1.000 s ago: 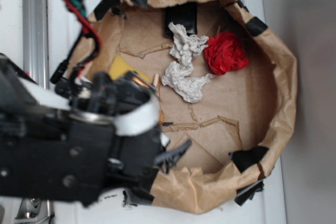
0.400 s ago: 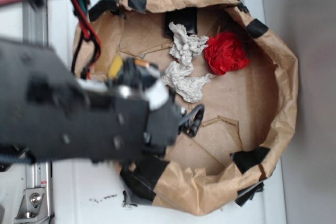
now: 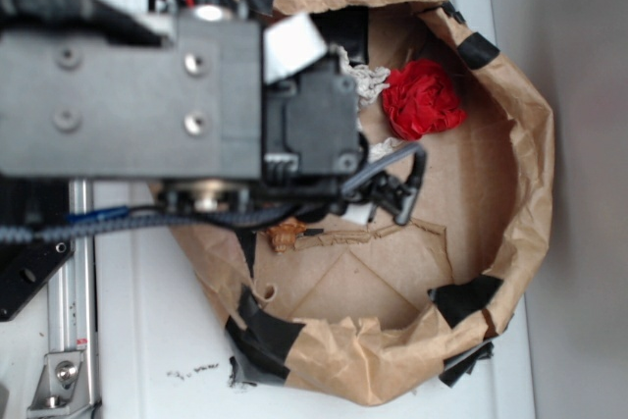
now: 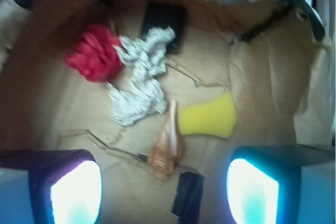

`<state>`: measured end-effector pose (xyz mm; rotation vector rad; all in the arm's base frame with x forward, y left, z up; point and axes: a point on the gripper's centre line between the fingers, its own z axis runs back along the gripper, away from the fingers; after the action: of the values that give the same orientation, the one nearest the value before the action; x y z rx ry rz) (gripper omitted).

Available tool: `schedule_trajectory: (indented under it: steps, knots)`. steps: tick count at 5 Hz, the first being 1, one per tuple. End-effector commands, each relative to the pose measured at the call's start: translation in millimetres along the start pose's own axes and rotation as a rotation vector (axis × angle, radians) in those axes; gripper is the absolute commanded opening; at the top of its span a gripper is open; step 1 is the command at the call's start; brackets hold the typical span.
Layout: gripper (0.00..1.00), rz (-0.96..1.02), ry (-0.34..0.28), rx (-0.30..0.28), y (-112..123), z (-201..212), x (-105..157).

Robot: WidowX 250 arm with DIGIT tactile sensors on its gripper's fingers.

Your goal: Grab the shell.

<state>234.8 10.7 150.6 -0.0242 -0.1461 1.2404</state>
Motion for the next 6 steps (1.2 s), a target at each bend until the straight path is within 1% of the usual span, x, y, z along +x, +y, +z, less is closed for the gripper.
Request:
schedule_trajectory:
  steps: [1, 2, 3, 4, 5, 6]
  knots:
    - [1.0, -0.062, -0.001, 0.015, 0.1, -50.1, -11.1]
    - [1.0, -0.106, 0.005, 0.046, 13.9, -68.2, -31.2]
    - [1.0, -0.143, 0.011, 0.015, 26.8, -88.7, -24.9]
    - [1.0, -0.23, 0.046, -0.011, 19.4, -111.5, -20.2]
    - [1.0, -0.291, 0.098, -0.038, 5.4, -127.1, -21.4]
    - [0.93, -0.292, 0.119, -0.02, -4.0, -130.8, -28.0]
